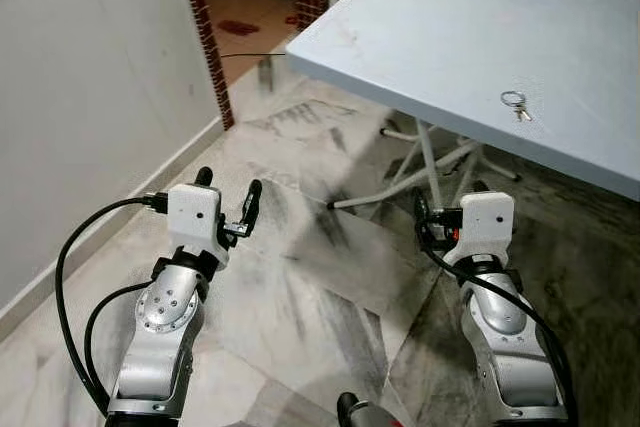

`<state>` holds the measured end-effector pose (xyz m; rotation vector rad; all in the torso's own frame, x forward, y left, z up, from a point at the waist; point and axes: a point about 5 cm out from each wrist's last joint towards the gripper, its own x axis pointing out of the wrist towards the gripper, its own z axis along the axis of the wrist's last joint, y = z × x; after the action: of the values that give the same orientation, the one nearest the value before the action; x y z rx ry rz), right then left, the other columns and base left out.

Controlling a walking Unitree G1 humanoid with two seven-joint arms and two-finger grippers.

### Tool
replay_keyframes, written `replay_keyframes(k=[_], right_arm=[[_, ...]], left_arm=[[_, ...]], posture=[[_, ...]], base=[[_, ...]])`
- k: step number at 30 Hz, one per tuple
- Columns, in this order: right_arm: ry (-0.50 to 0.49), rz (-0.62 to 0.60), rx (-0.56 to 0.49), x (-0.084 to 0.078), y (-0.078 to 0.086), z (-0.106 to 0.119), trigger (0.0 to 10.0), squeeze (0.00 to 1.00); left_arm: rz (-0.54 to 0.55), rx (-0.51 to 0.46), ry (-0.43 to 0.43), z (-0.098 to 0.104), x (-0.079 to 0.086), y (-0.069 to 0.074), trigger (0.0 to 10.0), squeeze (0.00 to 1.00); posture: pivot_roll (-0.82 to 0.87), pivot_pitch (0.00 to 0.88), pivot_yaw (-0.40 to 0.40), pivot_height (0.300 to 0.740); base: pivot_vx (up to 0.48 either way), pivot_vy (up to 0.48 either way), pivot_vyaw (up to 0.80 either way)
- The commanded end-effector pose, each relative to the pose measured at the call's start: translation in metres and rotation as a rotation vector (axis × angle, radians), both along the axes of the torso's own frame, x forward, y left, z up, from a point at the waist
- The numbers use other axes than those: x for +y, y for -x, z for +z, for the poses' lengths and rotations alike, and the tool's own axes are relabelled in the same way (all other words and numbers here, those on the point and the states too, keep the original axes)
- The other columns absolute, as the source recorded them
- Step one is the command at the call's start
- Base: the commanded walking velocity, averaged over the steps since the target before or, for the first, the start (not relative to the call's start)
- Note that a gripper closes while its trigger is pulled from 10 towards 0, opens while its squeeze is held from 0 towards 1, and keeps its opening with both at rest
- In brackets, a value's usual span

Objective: Hang keys on a hook

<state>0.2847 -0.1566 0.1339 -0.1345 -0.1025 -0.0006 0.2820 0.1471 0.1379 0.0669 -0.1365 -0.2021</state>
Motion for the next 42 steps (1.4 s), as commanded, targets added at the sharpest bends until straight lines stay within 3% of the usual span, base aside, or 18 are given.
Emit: replay_keyframes(k=[1,5,12,22,26,42], right_arm=[[0.014,-0.026,-0.035,-0.003,-0.002,0.009,10.0,0.0],[0.025,-0.052,-0.04,-0.006,-0.002,0.01,10.0,0.0],[0.012,-0.044,-0.038,-0.003,-0.003,0.009,10.0,0.0],[0.005,-0.027,-0.036,0.0,-0.004,0.007,10.0,0.0],[0.003,-0.019,-0.037,0.002,-0.004,0.007,10.0,0.0],[-0.009,-0.008,-0.035,0.005,-0.004,0.006,10.0,0.0]], left_arm=[[-0.021,0.015,-0.001,-0.004,-0.001,0.001,10.0,0.0],[-0.032,0.014,-0.005,-0.003,-0.002,0.001,10.0,0.0],[-0.057,0.001,0.01,0.002,-0.002,-0.004,10.0,0.0],[-0.053,0.024,0.017,-0.005,-0.003,-0.002,10.0,0.0],[-0.054,0.026,0.018,-0.005,-0.003,-0.001,10.0,0.0],[-0.059,0.03,0.015,-0.006,-0.003,-0.001,10.0,0.0]], posture=[[-0.05,0.15,0.006,0.74],[-0.06,0.149,0.007,0.74],[-0.06,0.143,0.01,0.74],[-0.05,0.14,0.005,0.74],[-0.05,0.141,0.006,0.74],[-0.05,0.145,0.011,0.74]], base=[[0.0,0.0,0.0],[0.0,0.0,0.0],[0.0,0.0,-0.8],[0.077,0.0,-0.24],[0.313,0.0,-0.8],[0.354,0.0,-0.1]])
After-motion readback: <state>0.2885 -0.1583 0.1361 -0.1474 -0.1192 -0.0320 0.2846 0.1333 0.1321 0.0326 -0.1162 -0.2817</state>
